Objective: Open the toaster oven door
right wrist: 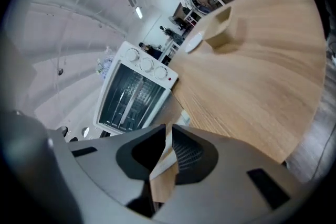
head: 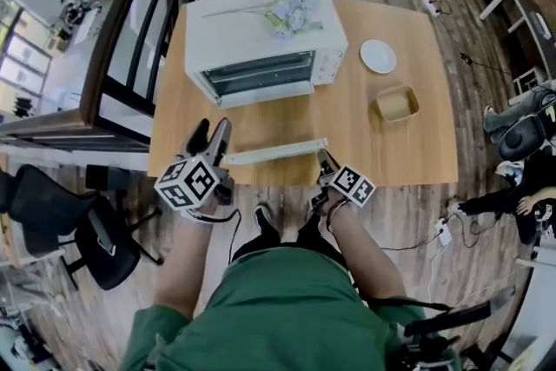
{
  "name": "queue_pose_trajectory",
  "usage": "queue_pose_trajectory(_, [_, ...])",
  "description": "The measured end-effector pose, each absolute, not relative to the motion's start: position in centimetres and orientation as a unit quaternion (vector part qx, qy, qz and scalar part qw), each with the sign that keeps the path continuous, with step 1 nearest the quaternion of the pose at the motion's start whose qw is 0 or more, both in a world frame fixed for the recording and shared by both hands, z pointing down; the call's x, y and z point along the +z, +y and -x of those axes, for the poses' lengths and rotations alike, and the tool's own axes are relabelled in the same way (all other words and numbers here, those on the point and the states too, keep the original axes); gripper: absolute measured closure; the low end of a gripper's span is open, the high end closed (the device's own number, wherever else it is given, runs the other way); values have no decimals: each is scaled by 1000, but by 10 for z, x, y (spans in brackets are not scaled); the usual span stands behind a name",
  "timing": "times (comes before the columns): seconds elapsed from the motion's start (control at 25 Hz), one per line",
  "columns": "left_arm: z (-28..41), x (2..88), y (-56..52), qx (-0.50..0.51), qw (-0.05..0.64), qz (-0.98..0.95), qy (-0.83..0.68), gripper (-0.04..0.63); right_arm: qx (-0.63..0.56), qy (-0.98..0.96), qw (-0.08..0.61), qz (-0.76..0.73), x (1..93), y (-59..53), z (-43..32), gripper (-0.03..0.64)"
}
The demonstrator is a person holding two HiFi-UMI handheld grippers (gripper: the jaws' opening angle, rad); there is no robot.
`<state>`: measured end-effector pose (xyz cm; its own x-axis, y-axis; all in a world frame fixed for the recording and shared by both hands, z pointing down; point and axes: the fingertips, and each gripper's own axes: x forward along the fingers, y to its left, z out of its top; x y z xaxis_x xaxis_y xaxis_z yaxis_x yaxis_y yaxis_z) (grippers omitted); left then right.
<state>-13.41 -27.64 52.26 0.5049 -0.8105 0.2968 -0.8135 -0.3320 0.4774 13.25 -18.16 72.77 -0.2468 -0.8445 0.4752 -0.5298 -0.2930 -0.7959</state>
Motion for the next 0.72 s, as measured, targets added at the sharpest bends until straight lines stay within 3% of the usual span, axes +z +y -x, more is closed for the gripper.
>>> queue_pose_trajectory(0.16, [126,514,-279,-5,281,-823,-493,336,-451,629,142,616,660,-207,-151,554])
queue_pose_trajectory(0.36, [126,494,-283,-18,259,-828,-496,336,-334,695,127,624,575,-234,-156,490])
queue_pose_trajectory(0.72, [129,453,-281,-39,213,-835,-506,336,-129,770,45,624,452,-245,-133,466])
